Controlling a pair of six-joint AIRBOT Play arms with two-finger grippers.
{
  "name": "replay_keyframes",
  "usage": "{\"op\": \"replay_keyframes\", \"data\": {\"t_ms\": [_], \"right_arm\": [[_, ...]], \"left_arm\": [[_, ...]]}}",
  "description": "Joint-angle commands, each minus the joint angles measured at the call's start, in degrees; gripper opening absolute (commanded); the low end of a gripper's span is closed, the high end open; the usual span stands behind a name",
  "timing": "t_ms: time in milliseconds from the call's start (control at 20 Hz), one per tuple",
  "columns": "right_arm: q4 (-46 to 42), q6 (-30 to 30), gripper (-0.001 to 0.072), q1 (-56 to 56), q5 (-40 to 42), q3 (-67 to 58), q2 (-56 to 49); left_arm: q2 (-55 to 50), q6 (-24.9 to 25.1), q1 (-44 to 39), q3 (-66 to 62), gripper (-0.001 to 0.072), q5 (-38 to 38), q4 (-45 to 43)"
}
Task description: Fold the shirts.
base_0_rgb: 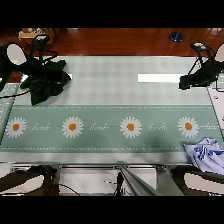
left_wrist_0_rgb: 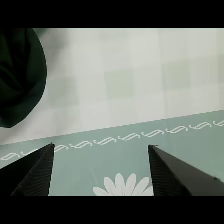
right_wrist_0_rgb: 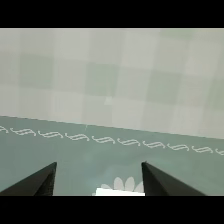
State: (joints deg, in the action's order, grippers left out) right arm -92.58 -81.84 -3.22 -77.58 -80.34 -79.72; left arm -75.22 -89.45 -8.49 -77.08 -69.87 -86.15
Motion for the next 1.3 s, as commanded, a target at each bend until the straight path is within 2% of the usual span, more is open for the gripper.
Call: {"op": "replay_keyframes", "data": {"t_ms": [0, 900, 1100, 1250], "right_arm": [[0.02, -0.02, 0.0603, 0.07, -0.02, -0.07, 0.00], [0.04, -0.02, 0.0603, 0.07, 0.87, -0.07, 0.00], [0.07, -0.02, 0.0603, 0.07, 4.39, -0.07, 0.00], [0.09, -0.04, 0.0603, 0.11, 4.72, -0.07, 0.00]], "left_arm": [[-0.02, 0.02, -0.04, -0.04, 0.0720, 0.00, 0.00], [-0.09, 0.02, -0.07, -0.04, 0.0720, 0.63, 0.04], [-1.05, 0.59, -0.04, -0.04, 0.0720, 3.96, -0.26], [-1.40, 2.80, 1.38, -0.04, 0.0720, 15.65, -9.01]]}}
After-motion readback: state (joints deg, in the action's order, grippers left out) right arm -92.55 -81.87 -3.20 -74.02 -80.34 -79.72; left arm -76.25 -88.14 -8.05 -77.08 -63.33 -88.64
